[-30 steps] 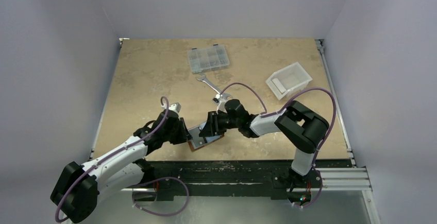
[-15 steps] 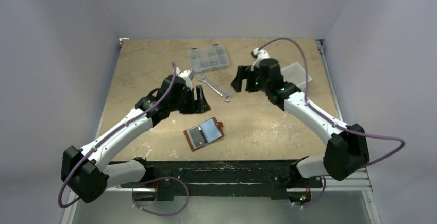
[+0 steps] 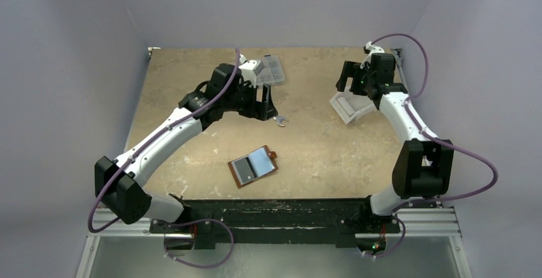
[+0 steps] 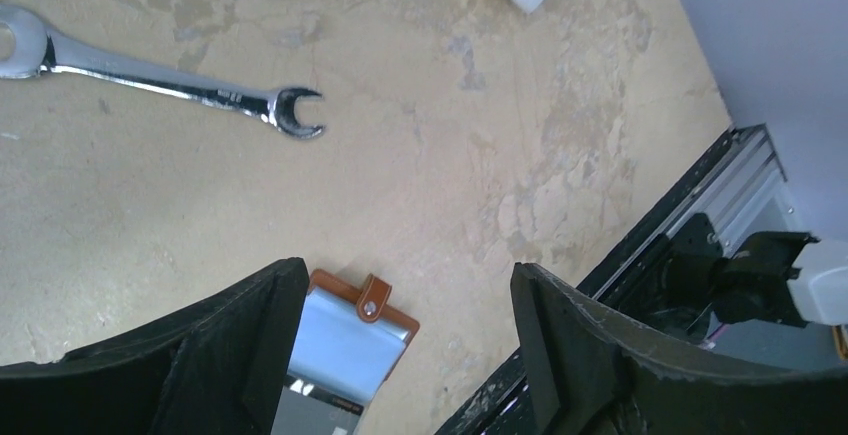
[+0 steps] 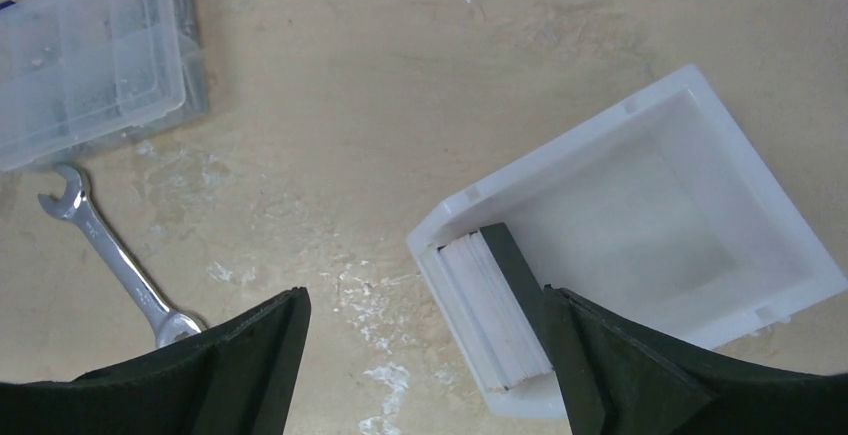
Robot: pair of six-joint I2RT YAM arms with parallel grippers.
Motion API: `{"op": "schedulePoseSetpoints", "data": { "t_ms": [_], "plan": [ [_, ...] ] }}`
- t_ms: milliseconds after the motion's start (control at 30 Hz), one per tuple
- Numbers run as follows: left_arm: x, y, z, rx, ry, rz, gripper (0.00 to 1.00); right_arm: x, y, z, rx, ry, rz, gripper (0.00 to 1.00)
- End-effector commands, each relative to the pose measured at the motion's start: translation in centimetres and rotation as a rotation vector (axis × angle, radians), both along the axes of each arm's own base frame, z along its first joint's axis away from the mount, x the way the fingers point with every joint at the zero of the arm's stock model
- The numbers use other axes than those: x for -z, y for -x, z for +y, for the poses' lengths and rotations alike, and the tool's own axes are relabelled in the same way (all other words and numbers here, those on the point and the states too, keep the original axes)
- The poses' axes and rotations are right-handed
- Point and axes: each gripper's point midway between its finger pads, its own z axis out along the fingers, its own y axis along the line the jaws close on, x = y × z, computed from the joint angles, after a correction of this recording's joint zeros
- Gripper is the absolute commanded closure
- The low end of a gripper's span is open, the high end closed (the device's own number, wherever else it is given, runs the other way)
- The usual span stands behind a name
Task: Put the credit cards into the card holder
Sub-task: Pick up the credit card from the storage box.
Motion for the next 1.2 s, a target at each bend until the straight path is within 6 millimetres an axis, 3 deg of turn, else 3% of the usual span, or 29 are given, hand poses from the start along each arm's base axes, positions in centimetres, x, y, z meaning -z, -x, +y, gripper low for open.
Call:
{"op": "schedulePoseSetpoints", "data": {
  "t_ms": [0,200,400,733,1000,1167],
  "plan": [
    [0.9,0.1,0.3,0.037,-0.018,-0.045,0.20,-1.9,-1.9,-1.7,-0.049,-0.087,-0.089,0.05],
    [2.4,-0.3,1.9,-0.013,-0.081,-0.082,0.19,1.2,-3.0,-2.8,-0.063,-0.081,-0.013,0.01],
    [2.9,-0.2,2.8,-0.038,-0.110,-0.100,0.18,2.8,-3.3,-1.8,-0.158,-0.093,0.026,0.01],
    [2.6,0.1,2.8,-0.031,-0.107,-0.107,0.18,6.7,-3.9,-2.5,-0.188,-0.051,0.165,0.04],
    [2.9,0.2,2.7,-0.024,-0.118,-0.101,0.18,9.9,-3.0,-2.1,-0.227,-0.052,0.240,0.05],
    [3.1,0.2,2.5,-0.019,-0.121,-0.094,0.18,10.8,-2.6,-1.3,-0.261,-0.071,0.253,0.07]
  ]
}}
